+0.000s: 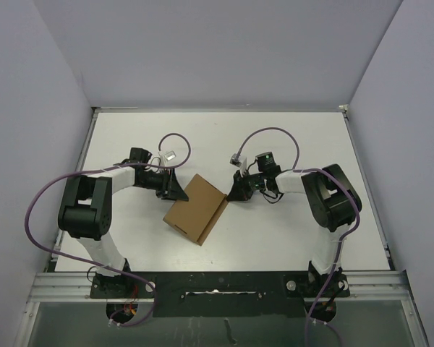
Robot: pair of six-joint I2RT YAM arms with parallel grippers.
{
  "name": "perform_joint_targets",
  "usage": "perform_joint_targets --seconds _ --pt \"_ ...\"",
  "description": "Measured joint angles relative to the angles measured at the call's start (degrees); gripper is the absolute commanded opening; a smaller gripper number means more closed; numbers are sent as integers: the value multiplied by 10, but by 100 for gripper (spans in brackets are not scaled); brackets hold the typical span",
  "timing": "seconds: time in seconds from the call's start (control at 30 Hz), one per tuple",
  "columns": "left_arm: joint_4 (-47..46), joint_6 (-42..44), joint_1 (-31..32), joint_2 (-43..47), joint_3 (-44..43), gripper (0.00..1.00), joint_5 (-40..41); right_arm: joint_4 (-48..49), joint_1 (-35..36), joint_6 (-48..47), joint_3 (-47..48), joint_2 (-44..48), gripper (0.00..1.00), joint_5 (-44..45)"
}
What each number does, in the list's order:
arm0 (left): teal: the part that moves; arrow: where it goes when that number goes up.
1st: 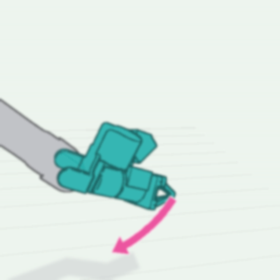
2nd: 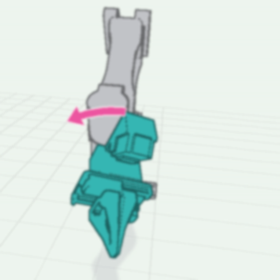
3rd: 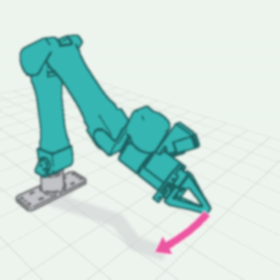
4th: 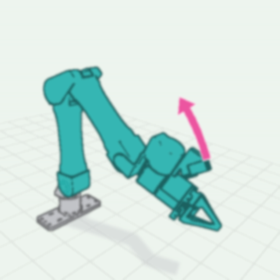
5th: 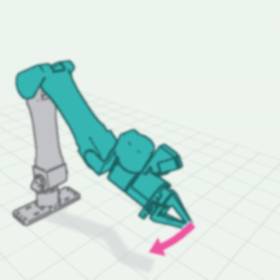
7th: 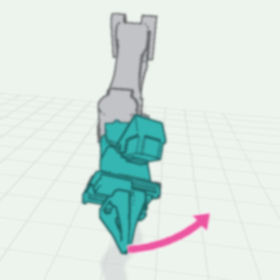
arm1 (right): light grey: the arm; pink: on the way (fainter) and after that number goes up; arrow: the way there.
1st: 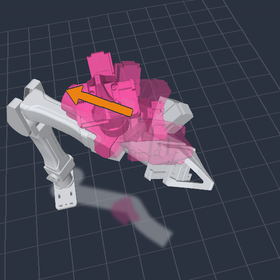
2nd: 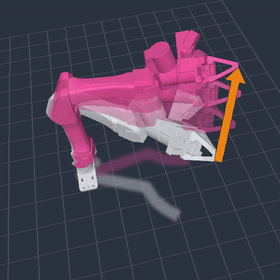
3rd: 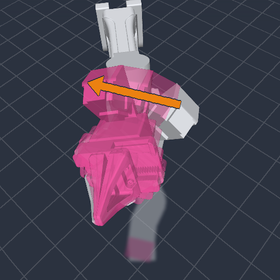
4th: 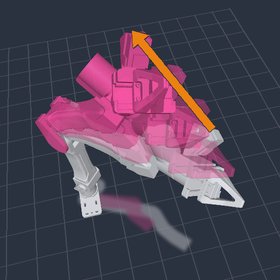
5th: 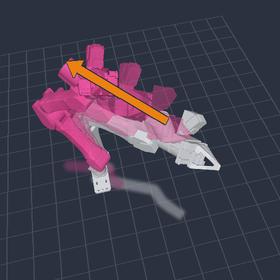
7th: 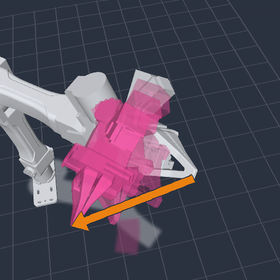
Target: Fold the paper box
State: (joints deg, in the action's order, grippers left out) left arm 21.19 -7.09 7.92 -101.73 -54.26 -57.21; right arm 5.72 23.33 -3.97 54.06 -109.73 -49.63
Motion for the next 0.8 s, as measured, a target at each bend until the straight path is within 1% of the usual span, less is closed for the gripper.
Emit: perform_joint_targets --seconds 0.57,0.8 --pt "-20 -17 -13 -3 13 1 -13 13 4 -2 -2 0 0 9" --pt "-43 -24 -14 -3 25 0 -24 33 5 -2 -21 12 0 15"
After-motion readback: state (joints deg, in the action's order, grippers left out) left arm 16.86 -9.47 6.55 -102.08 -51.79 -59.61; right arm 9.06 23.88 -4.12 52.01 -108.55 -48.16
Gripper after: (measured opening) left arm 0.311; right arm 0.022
